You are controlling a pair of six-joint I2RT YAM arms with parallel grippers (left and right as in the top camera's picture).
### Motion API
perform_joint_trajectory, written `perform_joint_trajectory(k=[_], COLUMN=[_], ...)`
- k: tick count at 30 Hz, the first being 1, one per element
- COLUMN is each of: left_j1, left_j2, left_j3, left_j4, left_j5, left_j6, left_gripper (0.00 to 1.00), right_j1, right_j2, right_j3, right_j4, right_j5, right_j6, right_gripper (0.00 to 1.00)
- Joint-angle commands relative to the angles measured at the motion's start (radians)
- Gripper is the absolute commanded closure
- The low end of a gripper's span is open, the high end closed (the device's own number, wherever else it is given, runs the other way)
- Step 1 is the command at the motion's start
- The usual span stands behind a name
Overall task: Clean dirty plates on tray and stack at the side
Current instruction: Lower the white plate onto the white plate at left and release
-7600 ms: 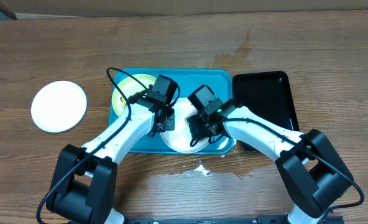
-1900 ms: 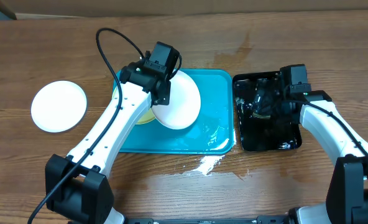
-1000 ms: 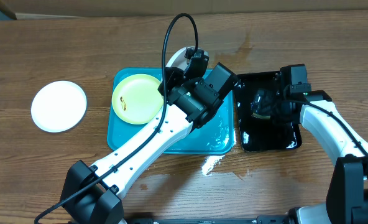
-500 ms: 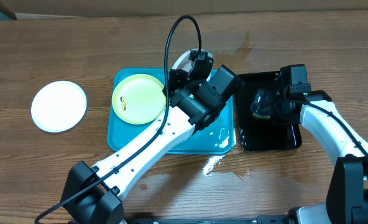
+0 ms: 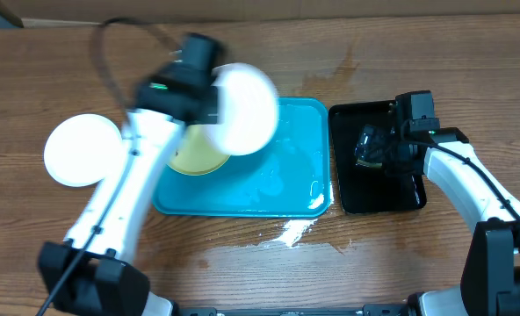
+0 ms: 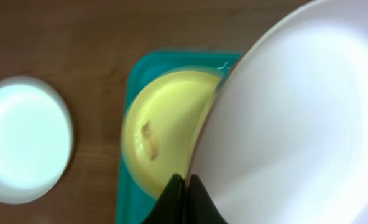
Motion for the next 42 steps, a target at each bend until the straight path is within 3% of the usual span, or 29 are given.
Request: perform_joint_trajectory(k=[1, 8, 12, 20, 29, 30, 31, 32, 33, 34, 37, 42], left_j1=[0.186, 0.563, 0.692, 0.821, 0.842, 0.842, 0.842, 0.842, 0.842, 0.842, 0.842, 0.841], left_j2=[-0.027, -0.026, -0.026, -0.026, -0.026, -0.026, -0.026, -0.026, -0.026, -0.026, -0.026, -0.026], left_j3=[0.016, -0.052, -0.124, -0.282, -0.358, -0.358, -0.358, -0.358, -0.358, -0.358, -0.357, -0.346], left_j4=[-0.076, -0.097, 0.0, 0.258, 0.365, 0.375, 0.381, 0.385, 0.386, 0.388, 0.392, 0.388], left_j5=[0.124, 0.123, 0.119, 0.109, 0.032, 0.033, 0.034, 0.035, 0.041, 0.041, 0.061, 0.278], left_j6=[-0.034, -0.148, -0.171, -0.209, -0.234, -0.234, -0.234, -0.234, -0.234, -0.234, -0.233, -0.173], left_gripper=[0.96, 0.96, 0.96, 0.96, 0.95, 0.88, 0.71, 0.46, 0.32, 0.24, 0.15, 0.24], right_j1=[0.002, 0.002, 0.002, 0.002, 0.002, 0.002, 0.002, 0.002, 0.002, 0.002, 0.002, 0.002], right_j2=[0.001, 0.001, 0.001, 0.001, 0.001, 0.001, 0.001, 0.001, 0.001, 0.001, 0.001, 0.001], right_j3=[-0.006, -0.006, -0.006, -0.006, -0.006, -0.006, -0.006, -0.006, -0.006, -0.006, -0.006, -0.006], right_j4=[0.006, 0.006, 0.006, 0.006, 0.006, 0.006, 0.006, 0.006, 0.006, 0.006, 0.006, 0.006], right_j5=[0.002, 0.002, 0.002, 0.002, 0.002, 0.002, 0.002, 0.002, 0.002, 0.002, 0.002, 0.002], right_j6=[-0.003, -0.003, -0.003, -0.003, -0.003, -0.003, -0.003, -0.003, -0.003, -0.003, -0.003, -0.003], right_gripper=[0.0, 0.0, 0.0, 0.0, 0.0, 0.0, 0.0, 0.0, 0.0, 0.0, 0.0, 0.0])
